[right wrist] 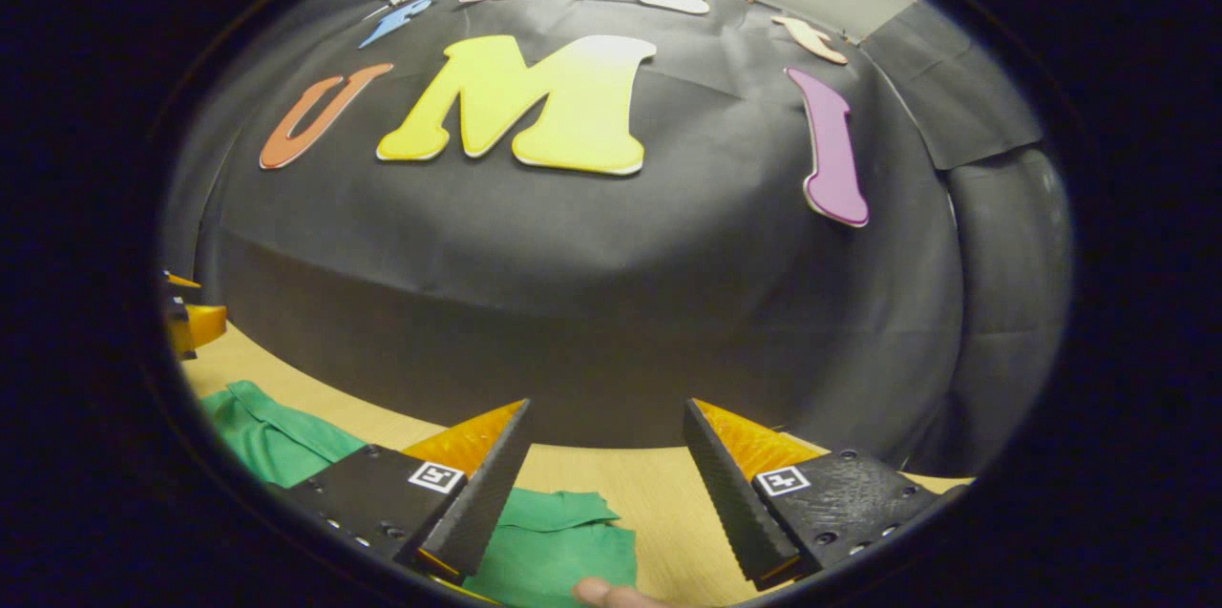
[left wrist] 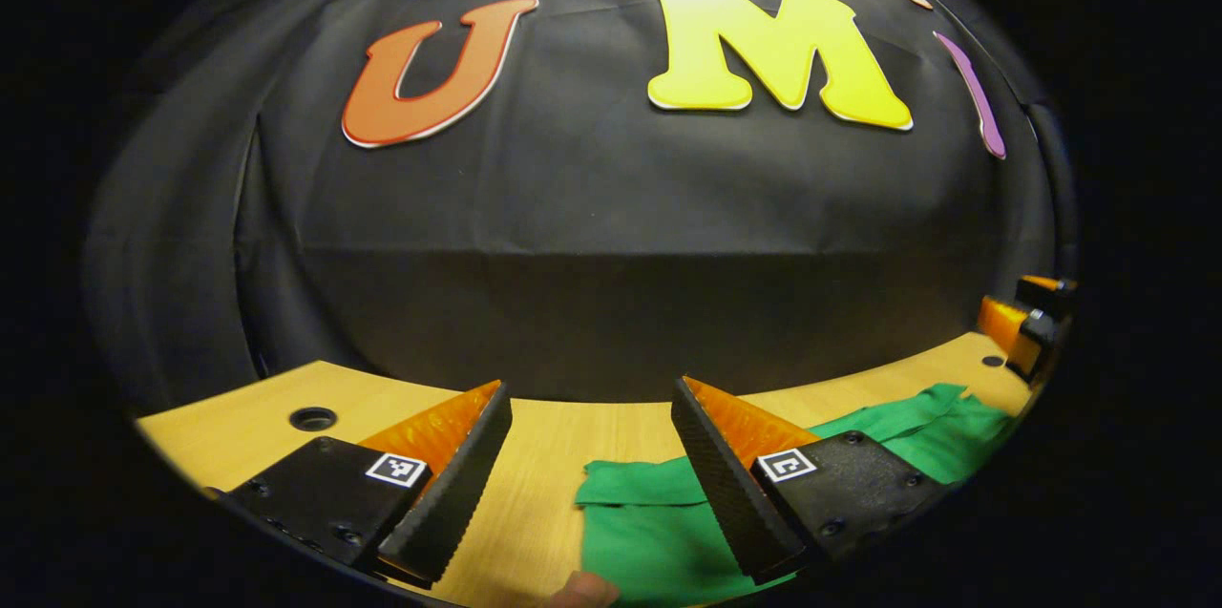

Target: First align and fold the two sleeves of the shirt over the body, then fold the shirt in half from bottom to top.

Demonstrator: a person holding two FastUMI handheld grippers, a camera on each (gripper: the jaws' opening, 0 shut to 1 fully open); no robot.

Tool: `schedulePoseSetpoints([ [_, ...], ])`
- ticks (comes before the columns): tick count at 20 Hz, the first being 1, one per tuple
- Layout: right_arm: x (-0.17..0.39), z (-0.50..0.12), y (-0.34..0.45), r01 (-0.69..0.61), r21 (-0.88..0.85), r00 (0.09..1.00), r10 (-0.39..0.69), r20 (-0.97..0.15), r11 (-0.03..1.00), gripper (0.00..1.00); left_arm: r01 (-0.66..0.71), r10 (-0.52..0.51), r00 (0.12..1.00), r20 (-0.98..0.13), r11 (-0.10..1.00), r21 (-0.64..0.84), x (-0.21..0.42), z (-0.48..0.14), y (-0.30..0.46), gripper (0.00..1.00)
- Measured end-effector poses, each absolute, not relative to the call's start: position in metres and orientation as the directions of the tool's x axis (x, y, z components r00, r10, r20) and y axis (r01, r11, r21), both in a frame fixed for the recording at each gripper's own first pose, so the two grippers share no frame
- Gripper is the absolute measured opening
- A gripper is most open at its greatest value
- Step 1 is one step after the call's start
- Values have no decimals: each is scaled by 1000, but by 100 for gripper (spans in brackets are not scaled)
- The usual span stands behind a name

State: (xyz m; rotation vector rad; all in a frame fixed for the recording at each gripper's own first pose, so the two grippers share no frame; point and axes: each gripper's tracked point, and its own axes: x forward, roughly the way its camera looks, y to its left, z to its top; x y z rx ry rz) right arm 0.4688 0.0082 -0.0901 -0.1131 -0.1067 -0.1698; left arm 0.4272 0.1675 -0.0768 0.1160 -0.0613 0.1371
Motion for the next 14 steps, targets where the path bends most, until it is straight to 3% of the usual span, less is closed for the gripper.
schedulePoseSetpoints([
  [5, 405, -83, 8, 213, -86, 961, -193, 197, 973, 95, -153, 148, 987, 68, 986, 72, 372, -83, 166, 100],
  [9, 368, -95, 17, 174, -123, 974, -153, 166, 977, 97, -130, 126, 991, 43, 987, 99, 334, -91, 150, 100],
  [10, 358, -95, 18, 168, -128, 975, -146, 167, 977, 93, -122, 118, 992, 43, 988, 93, 323, -92, 145, 100],
  [14, 314, -94, 12, 160, -124, 975, -137, 175, 979, 96, -101, 101, 995, 18, 994, 29, 280, -101, 130, 100],
])
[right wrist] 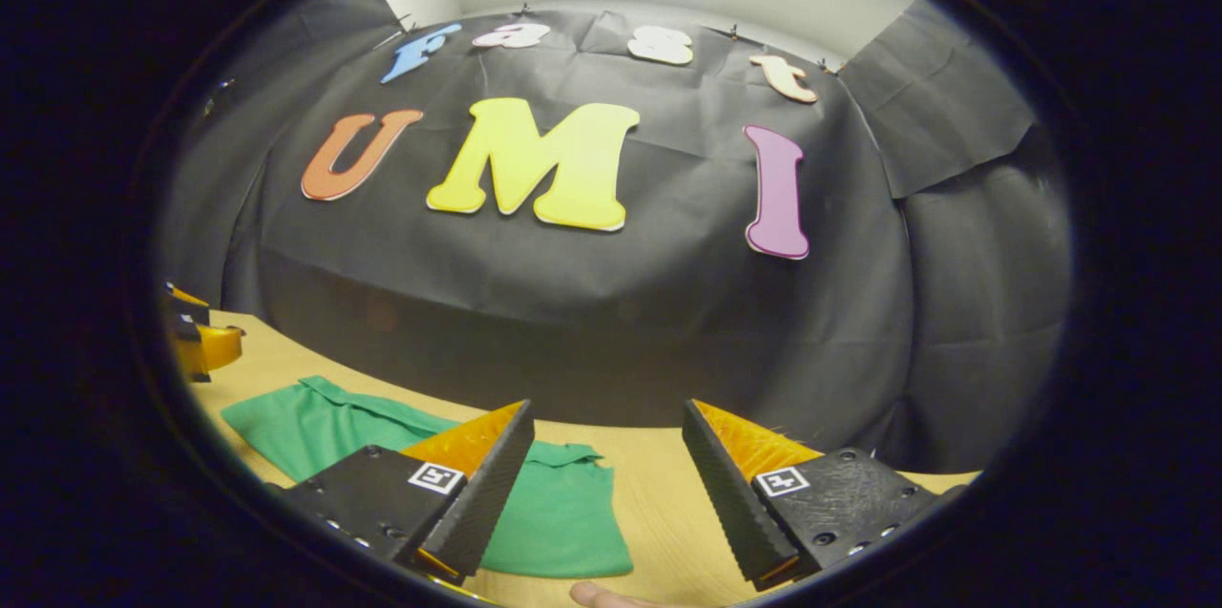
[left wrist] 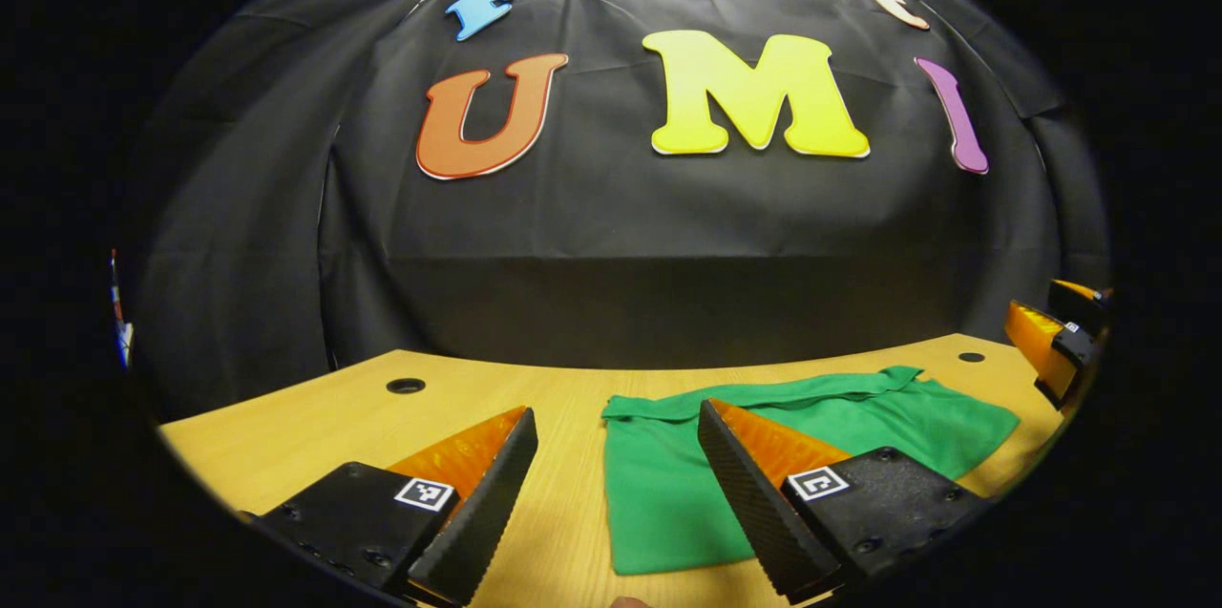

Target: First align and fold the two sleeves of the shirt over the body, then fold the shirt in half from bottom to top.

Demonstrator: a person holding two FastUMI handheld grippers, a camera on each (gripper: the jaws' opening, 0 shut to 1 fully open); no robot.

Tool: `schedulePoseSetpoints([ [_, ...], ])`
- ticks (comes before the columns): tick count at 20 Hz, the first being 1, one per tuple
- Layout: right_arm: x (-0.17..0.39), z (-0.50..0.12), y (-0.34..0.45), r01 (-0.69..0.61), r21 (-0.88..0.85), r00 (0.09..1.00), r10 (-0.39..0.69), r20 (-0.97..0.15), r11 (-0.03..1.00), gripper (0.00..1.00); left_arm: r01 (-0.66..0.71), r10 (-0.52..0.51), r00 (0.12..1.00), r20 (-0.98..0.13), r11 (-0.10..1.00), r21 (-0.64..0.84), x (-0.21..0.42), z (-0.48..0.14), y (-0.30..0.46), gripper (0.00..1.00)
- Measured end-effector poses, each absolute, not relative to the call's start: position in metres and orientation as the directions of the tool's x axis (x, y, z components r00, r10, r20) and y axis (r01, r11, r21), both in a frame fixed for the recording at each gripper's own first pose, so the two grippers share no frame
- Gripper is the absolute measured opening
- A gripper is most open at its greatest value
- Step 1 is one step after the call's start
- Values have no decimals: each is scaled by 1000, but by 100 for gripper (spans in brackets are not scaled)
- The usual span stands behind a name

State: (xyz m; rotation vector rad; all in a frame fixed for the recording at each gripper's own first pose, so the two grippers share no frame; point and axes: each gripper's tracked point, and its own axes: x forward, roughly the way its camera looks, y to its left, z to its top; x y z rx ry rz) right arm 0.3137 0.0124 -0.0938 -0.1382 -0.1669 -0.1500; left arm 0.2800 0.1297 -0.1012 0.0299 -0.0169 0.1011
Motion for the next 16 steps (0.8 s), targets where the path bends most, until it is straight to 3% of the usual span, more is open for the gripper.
schedulePoseSetpoints([
  [9, 195, -95, -27, 142, -77, 976, -127, 175, 987, 95, -136, 138, 990, 38, 989, -53, 163, -105, 112, 100],
  [14, 145, -116, -30, 89, -9, 993, -87, 84, 996, 96, -102, 109, 988, 108, 993, -63, 109, -90, 94, 100],
  [16, 128, -106, -32, 103, -74, 989, -94, 115, 992, 96, -98, 101, 993, 54, 994, -51, 100, -92, 88, 100],
])
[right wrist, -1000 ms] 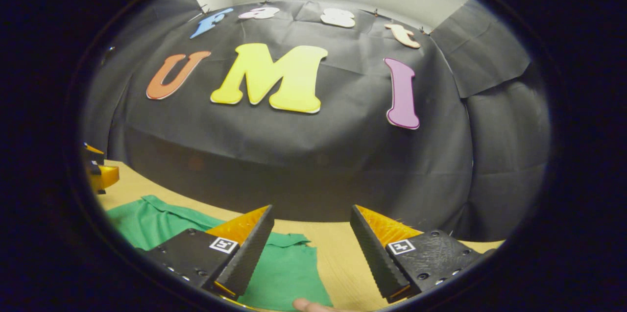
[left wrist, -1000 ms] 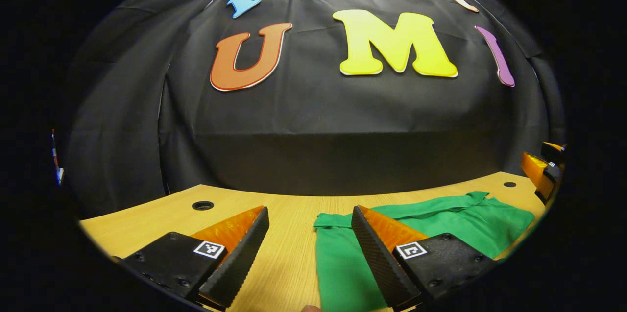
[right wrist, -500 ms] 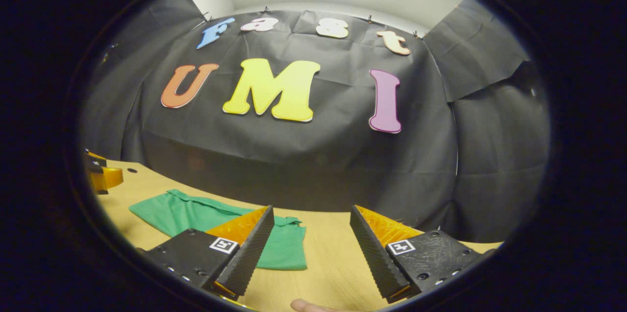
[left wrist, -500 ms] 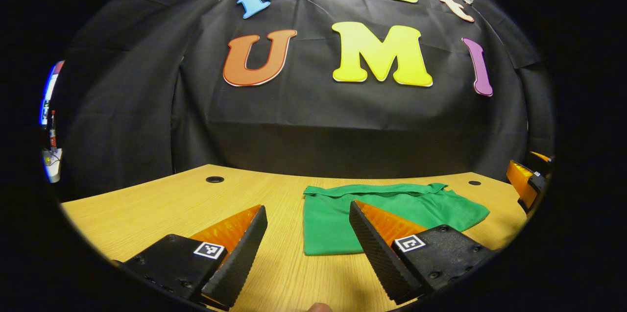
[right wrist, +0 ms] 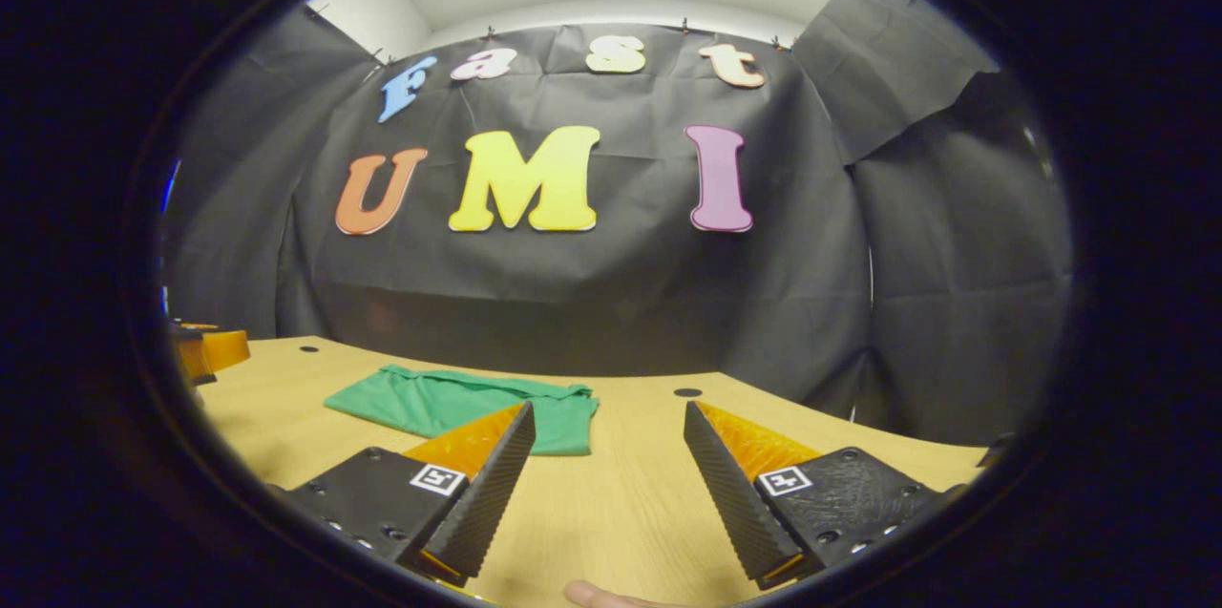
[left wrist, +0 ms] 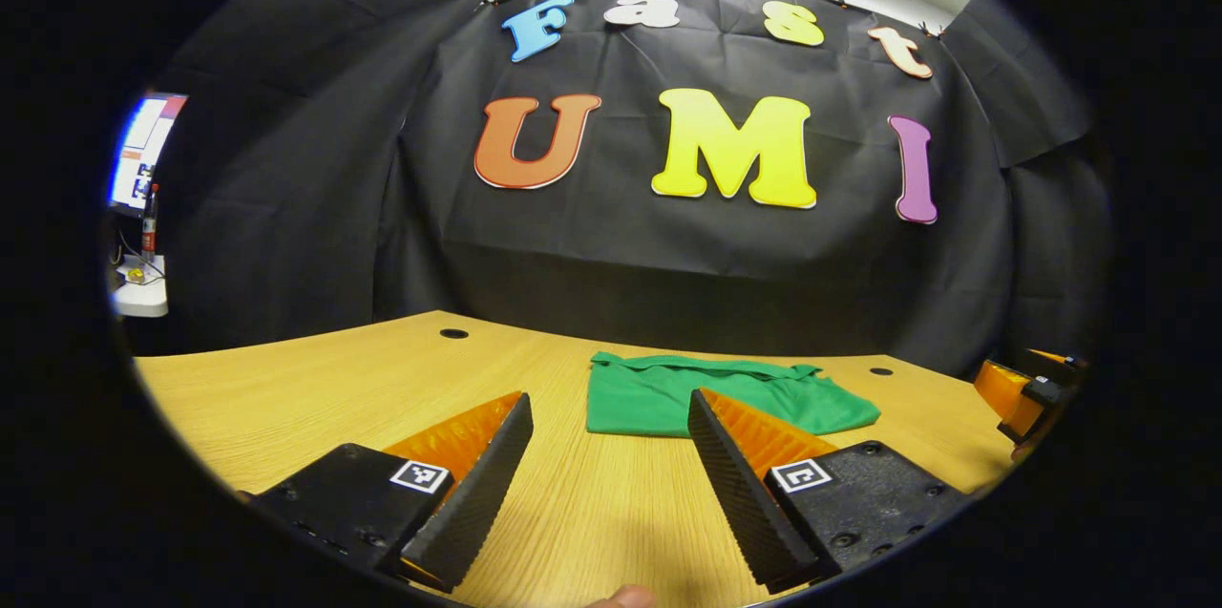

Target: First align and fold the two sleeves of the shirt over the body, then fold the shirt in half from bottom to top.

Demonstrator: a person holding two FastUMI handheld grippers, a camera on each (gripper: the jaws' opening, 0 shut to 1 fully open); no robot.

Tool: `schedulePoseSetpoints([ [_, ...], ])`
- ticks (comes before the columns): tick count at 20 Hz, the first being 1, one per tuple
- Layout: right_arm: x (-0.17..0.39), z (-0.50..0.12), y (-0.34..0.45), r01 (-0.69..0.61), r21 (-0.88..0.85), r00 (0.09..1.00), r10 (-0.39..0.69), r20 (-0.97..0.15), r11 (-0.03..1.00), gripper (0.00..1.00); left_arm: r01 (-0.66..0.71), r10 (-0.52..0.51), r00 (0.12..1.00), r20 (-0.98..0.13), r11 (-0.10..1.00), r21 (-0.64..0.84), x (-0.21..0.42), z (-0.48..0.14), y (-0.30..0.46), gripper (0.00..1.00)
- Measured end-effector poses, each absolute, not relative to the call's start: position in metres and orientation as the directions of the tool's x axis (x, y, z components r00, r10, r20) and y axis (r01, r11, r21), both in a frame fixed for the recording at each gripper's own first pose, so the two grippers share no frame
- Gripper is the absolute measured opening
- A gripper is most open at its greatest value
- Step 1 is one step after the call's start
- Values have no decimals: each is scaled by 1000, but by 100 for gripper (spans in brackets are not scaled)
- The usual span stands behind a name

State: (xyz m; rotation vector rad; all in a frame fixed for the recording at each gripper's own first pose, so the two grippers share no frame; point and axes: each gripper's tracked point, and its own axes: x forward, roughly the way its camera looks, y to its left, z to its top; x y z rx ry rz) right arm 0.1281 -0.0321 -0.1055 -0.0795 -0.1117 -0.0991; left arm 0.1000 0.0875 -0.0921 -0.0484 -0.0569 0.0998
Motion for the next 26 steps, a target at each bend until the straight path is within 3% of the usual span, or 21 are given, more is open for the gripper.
schedulePoseSetpoints([
  [3, 98, -79, -27, 87, -139, 989, -69, 133, 986, 95, -132, 133, 991, -12, 991, 14, 79, -77, 92, 100],
  [6, 68, -49, -26, 81, -145, 991, -64, 115, 986, 95, -152, 152, 988, 23, 988, 13, 53, -35, 89, 100],
  [10, 36, -21, -17, 58, -151, 993, -41, 113, 987, 96, -108, 106, 994, 37, 993, 48, 30, 3, 71, 100],
  [13, 17, -11, -8, 63, -201, 988, -33, 148, 978, 95, -121, 119, 992, 37, 990, 77, 19, 7, 69, 100],
  [16, 3, -8, 9, 29, -238, 986, 10, 164, 971, 95, -43, 43, 999, 24, 999, 25, 11, 3, 40, 100],
  [20, -14, 2, 21, -23, -228, 984, 63, 168, 973, 92, -20, 18, 999, 33, 997, 70, 1, 6, 25, 100],
  [22, -19, 2, 22, -48, -234, 983, 88, 161, 971, 96, -2, -2, 999, 39, 996, 87, 2, 4, 13, 100],
  [26, -19, 7, 13, -48, -194, 984, 80, 162, 980, 94, 50, -51, 999, 17, 996, 67, 1, -4, -9, 100],
])
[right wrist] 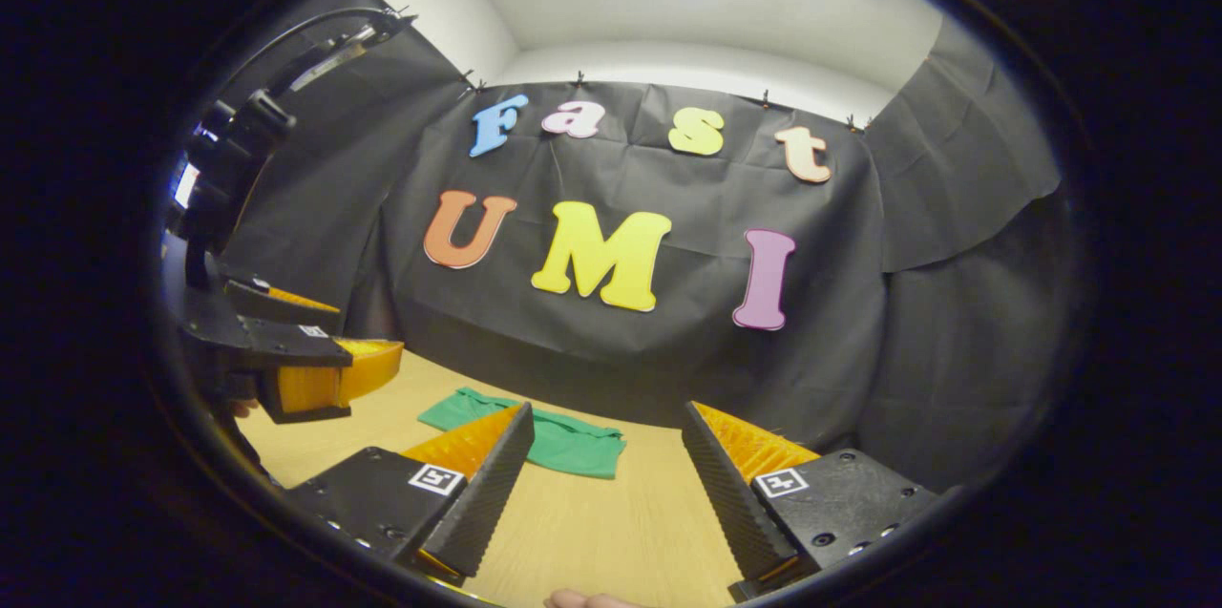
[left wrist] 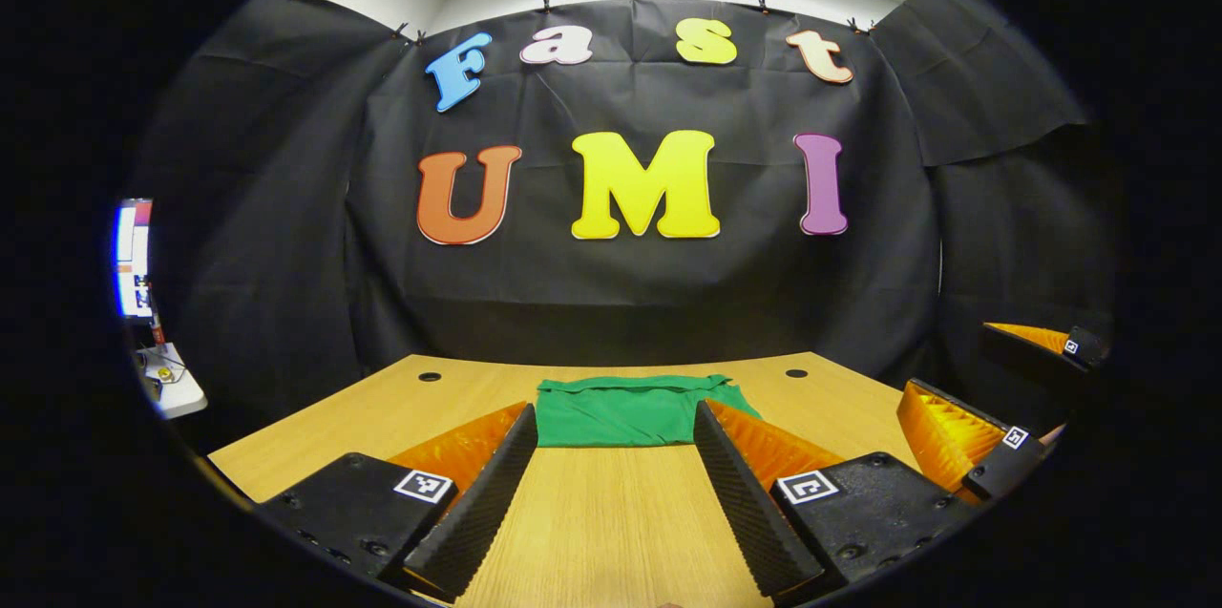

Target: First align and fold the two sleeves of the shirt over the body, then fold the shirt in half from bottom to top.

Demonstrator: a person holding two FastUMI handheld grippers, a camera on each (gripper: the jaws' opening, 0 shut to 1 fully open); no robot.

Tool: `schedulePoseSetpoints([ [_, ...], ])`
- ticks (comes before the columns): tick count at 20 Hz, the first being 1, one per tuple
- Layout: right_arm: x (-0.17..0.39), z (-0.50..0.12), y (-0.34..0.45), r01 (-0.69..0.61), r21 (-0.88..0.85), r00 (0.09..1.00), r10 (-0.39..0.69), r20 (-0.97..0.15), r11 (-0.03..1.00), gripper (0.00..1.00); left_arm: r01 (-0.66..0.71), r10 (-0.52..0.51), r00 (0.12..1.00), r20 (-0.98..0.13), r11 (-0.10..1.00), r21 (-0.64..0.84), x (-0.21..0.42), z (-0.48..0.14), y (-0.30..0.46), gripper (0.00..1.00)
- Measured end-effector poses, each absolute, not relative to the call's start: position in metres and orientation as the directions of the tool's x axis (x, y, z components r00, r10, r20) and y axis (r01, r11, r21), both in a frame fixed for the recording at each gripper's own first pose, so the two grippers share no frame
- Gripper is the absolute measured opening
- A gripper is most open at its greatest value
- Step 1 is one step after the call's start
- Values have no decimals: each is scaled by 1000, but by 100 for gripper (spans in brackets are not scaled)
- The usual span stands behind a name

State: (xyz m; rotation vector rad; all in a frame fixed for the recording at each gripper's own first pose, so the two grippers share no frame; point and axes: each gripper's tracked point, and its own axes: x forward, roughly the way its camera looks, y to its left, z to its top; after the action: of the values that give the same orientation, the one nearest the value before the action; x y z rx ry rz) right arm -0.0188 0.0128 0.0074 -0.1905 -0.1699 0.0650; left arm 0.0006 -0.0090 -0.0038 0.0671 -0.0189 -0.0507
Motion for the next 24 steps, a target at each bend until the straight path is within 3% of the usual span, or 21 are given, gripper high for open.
schedulePoseSetpoints([
  [12, -15, 6, 10, -92, -120, 983, 110, 145, 988, 96, 17, -20, 999, 38, 997, 76, -1, 1, 0, 100],
  [16, -23, 11, 25, -184, -105, 966, 200, 164, 977, 95, 51, -53, 998, 36, 997, 60, -2, -1, -7, 100],
  [24, -21, 7, 21, -154, -147, 971, 177, 159, 977, 96, 45, -47, 998, 32, 996, 76, -3, -4, -8, 100],
])
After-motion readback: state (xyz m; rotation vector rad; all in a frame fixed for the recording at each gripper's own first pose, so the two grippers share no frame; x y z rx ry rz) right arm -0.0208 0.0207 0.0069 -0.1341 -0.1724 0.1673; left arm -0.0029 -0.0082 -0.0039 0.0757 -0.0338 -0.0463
